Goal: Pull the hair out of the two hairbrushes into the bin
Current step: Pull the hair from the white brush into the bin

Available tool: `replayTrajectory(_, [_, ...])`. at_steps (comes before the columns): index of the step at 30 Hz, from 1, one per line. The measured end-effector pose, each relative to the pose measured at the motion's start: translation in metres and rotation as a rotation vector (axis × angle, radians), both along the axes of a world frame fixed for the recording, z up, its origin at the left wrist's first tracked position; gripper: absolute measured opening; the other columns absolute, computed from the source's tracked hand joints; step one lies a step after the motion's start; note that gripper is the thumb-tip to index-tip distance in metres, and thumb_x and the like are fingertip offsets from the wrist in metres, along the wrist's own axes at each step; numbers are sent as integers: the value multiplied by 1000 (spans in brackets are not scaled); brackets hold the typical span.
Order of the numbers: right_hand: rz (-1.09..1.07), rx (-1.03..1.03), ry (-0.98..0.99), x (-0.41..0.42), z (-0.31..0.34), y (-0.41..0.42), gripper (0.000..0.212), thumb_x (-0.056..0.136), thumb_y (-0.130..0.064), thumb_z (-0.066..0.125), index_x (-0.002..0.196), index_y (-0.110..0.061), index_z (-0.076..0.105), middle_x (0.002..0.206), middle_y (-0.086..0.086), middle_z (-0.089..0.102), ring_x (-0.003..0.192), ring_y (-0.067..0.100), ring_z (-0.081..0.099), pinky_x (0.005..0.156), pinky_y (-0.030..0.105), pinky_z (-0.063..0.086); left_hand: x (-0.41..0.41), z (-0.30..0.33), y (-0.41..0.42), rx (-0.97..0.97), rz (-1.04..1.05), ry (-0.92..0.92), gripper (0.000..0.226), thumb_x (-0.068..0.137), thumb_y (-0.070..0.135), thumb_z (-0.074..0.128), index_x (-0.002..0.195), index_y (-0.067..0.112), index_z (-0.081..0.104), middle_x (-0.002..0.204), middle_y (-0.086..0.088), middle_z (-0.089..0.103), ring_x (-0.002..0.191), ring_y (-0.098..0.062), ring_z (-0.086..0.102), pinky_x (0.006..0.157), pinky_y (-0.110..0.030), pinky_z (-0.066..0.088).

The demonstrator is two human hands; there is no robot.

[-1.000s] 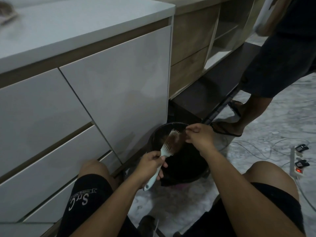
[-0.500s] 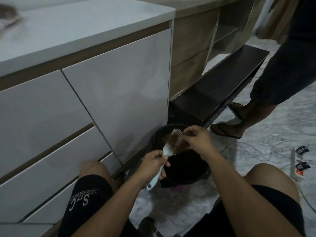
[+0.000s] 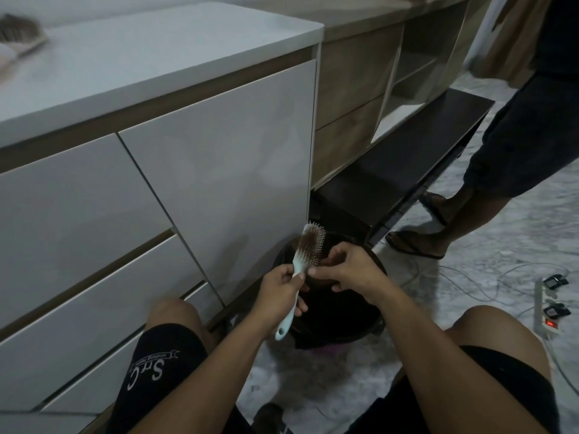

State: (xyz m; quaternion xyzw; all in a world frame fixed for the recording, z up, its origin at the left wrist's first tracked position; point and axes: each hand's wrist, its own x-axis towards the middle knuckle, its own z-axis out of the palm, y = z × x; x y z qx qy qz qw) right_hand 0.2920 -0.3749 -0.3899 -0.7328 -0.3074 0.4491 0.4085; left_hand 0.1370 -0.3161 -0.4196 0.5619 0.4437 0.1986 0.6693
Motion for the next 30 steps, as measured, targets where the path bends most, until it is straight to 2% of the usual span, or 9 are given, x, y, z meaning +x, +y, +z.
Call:
replayTrajectory(3, [35, -14, -96, -1, -2, 1, 39, 69, -16, 85, 95, -14, 55, 91, 7, 62, 78, 17, 63, 50, 23, 49, 4, 1, 0, 26, -1, 6, 10, 95, 15, 52, 96, 13, 61, 80, -10, 66, 43, -21, 55, 42, -28, 43])
replayTrajectory(8, [17, -48, -124, 5, 1, 2, 27, 79, -10, 75, 98, -18, 58, 92, 4, 64, 82, 16, 62, 58, 26, 50, 4, 4, 2, 15, 38, 13, 11, 95, 14, 50, 93, 16, 60, 80, -10, 64, 43, -21, 53, 42, -29, 41])
replayTrajectory(11, [11, -64, -104, 7, 4, 2, 19, 87, -16, 68, 103, -22, 61, 98, 2, 68, 91, 16, 63, 61, 28, 48, 3, 6, 4, -30, 68, 20, 19, 93, 10, 43, 97, 12, 61, 83, -13, 63, 43, -22, 54, 42, -30, 41])
replayTrajectory(15, [160, -101, -125, 3, 10, -1, 21, 96, -32, 55, 113, -24, 67, 94, -4, 76, 95, 16, 67, 63, 27, 46, 3, 9, 4, 2, 87, 50, 25, 89, 6, 39, 97, 13, 63, 79, -12, 64, 45, -25, 56, 43, -31, 42])
replayTrajectory(18, [208, -83, -111, -2, 16, -5, 31, 87, -50, 64, 102, -24, 74, 81, -5, 75, 74, 8, 67, 62, 25, 45, 4, 10, 3, 48, 81, 80, 28, 89, 8, 41, 105, 12, 63, 77, -10, 67, 48, -25, 57, 44, -31, 43])
replayTrajectory(19, [222, -66, -111, -3, 17, -6, 31, 82, -50, 69, 98, -24, 76, 81, -5, 76, 73, 6, 68, 64, 23, 46, 5, 10, 3, 55, 74, 77, 28, 88, 8, 42, 105, 12, 64, 77, -10, 67, 48, -24, 57, 44, -32, 43])
replayTrajectory(21, [239, -37, -125, -2, 16, -6, 25, 78, -41, 77, 93, -22, 78, 87, -5, 76, 82, 6, 69, 70, 20, 48, 4, 12, 2, 56, 66, 77, 29, 88, 8, 42, 107, 10, 64, 76, -8, 67, 48, -24, 57, 44, -31, 43])
replayTrajectory(25, [94, 14, -195, 4, 10, -2, 5, 86, -23, 72, 86, -20, 76, 84, -3, 72, 82, 12, 66, 67, 21, 44, 2, 12, 4, 26, 89, 102, 32, 88, 7, 41, 114, 9, 61, 75, -11, 66, 47, -24, 57, 41, -28, 42])
replayTrajectory(30, [-189, 46, -158, 14, 3, 2, 16, 90, -13, 63, 90, -24, 74, 89, -1, 70, 88, 18, 66, 73, 28, 51, -2, 14, 4, -5, 66, 101, 30, 90, 5, 40, 111, 7, 61, 69, -12, 63, 45, -25, 55, 40, -28, 40])
